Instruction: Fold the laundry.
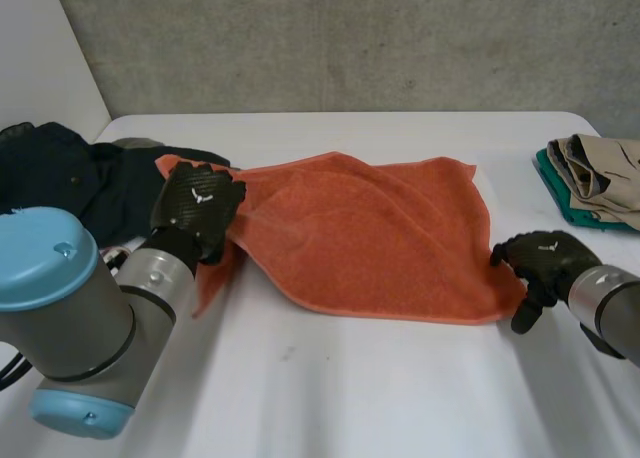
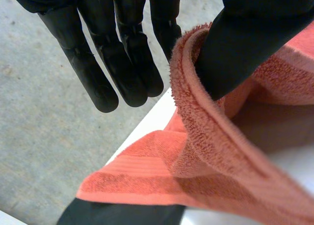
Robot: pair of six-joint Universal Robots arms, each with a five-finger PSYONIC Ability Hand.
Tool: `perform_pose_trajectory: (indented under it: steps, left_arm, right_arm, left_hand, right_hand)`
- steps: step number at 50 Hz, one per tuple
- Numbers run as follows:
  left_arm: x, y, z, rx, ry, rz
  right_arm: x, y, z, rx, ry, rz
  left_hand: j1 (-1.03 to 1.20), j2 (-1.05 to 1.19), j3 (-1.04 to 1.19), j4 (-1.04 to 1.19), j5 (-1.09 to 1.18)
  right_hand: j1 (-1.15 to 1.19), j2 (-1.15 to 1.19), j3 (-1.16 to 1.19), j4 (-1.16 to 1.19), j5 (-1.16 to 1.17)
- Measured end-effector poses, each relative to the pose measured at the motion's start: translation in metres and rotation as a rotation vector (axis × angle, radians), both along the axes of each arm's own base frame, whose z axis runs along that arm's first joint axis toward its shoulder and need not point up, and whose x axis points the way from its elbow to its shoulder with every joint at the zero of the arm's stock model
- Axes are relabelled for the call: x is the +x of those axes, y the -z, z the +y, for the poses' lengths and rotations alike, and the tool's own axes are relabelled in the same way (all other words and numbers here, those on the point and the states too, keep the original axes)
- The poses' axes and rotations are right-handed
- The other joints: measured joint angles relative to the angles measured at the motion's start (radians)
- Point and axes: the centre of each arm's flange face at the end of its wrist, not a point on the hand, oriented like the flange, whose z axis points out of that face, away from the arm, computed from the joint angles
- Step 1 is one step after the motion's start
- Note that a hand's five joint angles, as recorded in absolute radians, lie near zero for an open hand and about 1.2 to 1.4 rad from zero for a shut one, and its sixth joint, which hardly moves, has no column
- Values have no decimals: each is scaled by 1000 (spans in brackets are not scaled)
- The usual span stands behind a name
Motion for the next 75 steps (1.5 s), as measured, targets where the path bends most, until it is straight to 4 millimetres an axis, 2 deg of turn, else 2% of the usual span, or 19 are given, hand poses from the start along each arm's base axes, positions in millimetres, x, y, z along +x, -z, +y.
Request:
perform_pose_trajectory:
  steps: [9,13,14,18,20,27,29,36,41,49,51,54,57,61,63,64,67,71,75]
  left_arm:
    - [0,-4,-5,-12,-3,8]
    - [0,-3,-6,-10,-6,7]
    - [1,-3,-6,-10,-8,8]
    - [3,-9,-7,-25,-16,15]
    - [4,-17,-7,-44,-21,25]
    - [13,-61,0,-141,-31,74]
    - [19,-86,7,-179,-30,90]
    - [35,-123,21,-145,-8,59]
    - [42,-119,21,-37,10,10]
    - [29,-57,-27,159,32,-90]
    - [26,-50,-38,157,34,-101]
    - [11,-45,-76,72,38,-112]
    - [1,-59,-103,-49,34,-87]
    - [-13,-120,-143,-400,17,35]
    - [-14,-128,-146,-439,15,51]
    - [-16,-160,-152,-610,9,130]
    - [-14,-190,-153,-759,8,218]
    - [-9,-205,-148,-823,10,288]
    - [-2,-197,-145,-779,1,290]
  right_arm:
    - [3,22,-5,-96,-32,24]
    - [5,33,-17,-172,-45,49]
    - [6,36,-22,-201,-48,61]
    - [5,37,-30,-257,-45,86]
    - [4,28,-34,-298,-37,93]
    - [-6,-48,-30,-457,-7,111]
    - [-14,-98,-19,-515,1,133]
    - [-32,-184,14,-504,-7,177]
    - [-35,-195,20,-411,-40,193]
    - [-18,-150,-17,-241,-106,204]
    - [-12,-140,-27,-236,-99,207]
    - [-1,-129,-54,-284,-46,207]
    - [5,-133,-72,-376,5,187]
    - [19,-170,-104,-685,101,55]
    - [21,-175,-107,-726,109,33]
    - [25,-196,-115,-886,134,-56]
    - [26,-223,-116,-1057,148,-148]
    - [23,-249,-106,-1191,152,-208]
    - [21,-252,-98,-1188,146,-207]
  left_hand:
    - [0,0,0,0,0]
    - [0,0,0,0,0]
    - [0,0,0,0,0]
    - [0,0,0,0,0]
    - [0,0,0,0,0]
    - [0,0,0,0,0]
    - [0,0,0,0,0]
    - [0,0,0,0,0]
    - [0,0,0,0,0]
    - [0,0,0,0,0]
    - [0,0,0,0,0]
    - [0,0,0,0,0]
    - [0,1,1,1,0]
    - [0,1,1,2,0]
    - [0,1,1,3,0]
    - [0,1,1,3,0]
    - [0,1,1,3,0]
    - [0,1,1,3,0]
    - [0,1,1,3,0]
  right_hand:
    - [57,41,70,101,125]
    - [421,408,415,437,454]
    - [638,659,657,679,683]
    - [676,756,775,802,782]
    - [676,756,779,807,782]
    - [676,756,779,808,782]
    - [676,756,779,809,784]
    - [676,756,781,809,789]
    - [676,756,781,809,789]
    - [676,756,781,809,789]
    - [676,756,781,809,789]
    - [676,756,781,809,789]
    - [676,756,781,810,789]
    - [676,756,781,810,789]
    - [676,756,781,810,789]
    - [676,756,782,810,789]
    - [676,756,783,810,789]
    - [676,756,783,810,789]
    - [676,756,783,810,789]
